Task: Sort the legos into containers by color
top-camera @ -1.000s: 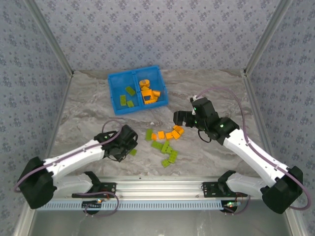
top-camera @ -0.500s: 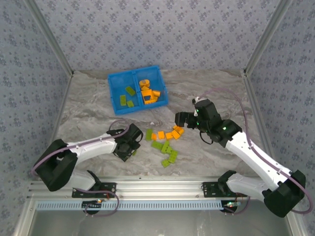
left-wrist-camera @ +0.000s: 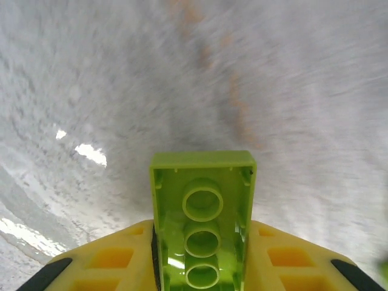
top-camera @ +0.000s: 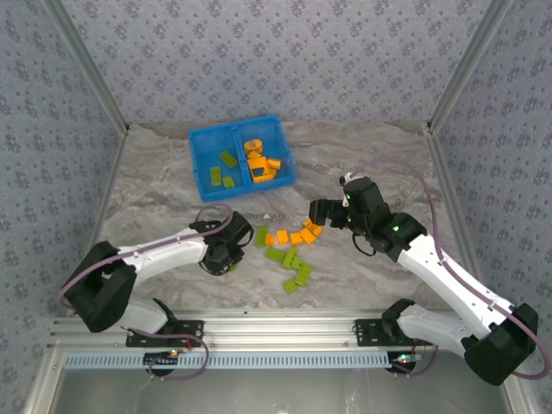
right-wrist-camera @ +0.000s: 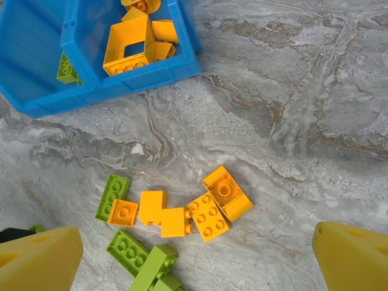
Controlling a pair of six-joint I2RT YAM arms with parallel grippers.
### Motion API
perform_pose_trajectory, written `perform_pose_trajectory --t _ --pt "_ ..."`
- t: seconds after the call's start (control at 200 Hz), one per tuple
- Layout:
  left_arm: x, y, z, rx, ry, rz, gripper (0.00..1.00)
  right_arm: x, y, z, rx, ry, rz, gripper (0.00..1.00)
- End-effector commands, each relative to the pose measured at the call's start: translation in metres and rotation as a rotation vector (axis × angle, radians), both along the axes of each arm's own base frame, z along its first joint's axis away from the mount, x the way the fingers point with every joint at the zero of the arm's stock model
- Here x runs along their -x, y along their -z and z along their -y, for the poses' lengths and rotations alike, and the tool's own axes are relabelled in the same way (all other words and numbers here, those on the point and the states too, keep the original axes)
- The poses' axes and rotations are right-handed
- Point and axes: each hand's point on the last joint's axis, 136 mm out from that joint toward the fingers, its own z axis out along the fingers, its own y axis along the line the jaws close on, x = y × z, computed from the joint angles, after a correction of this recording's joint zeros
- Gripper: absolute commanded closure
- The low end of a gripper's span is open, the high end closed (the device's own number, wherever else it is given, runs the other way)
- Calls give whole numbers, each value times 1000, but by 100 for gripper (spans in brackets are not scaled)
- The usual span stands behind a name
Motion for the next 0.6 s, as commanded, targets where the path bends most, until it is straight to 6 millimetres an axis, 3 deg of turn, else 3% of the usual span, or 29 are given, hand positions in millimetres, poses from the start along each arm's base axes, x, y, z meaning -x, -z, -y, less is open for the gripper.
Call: perform_pose_trajectory --t 0.0,0.145,0.27,0.47,0.595 --pt "-37 -66 -2 -68 114 213 69 4 3 9 10 30 -10 0" --pt "-76 -118 -16 -224 180 343 69 3 -1 8 -2 27 -7 0" --pt "-118 -146 -26 -288 181 422 69 3 -2 7 -9 27 -5 0" --pt "-199 -158 -33 -242 169 465 70 7 -6 10 0 29 -7 0" --pt "-252 -152 -34 -216 186 439 70 11 -5 15 -1 40 -5 0"
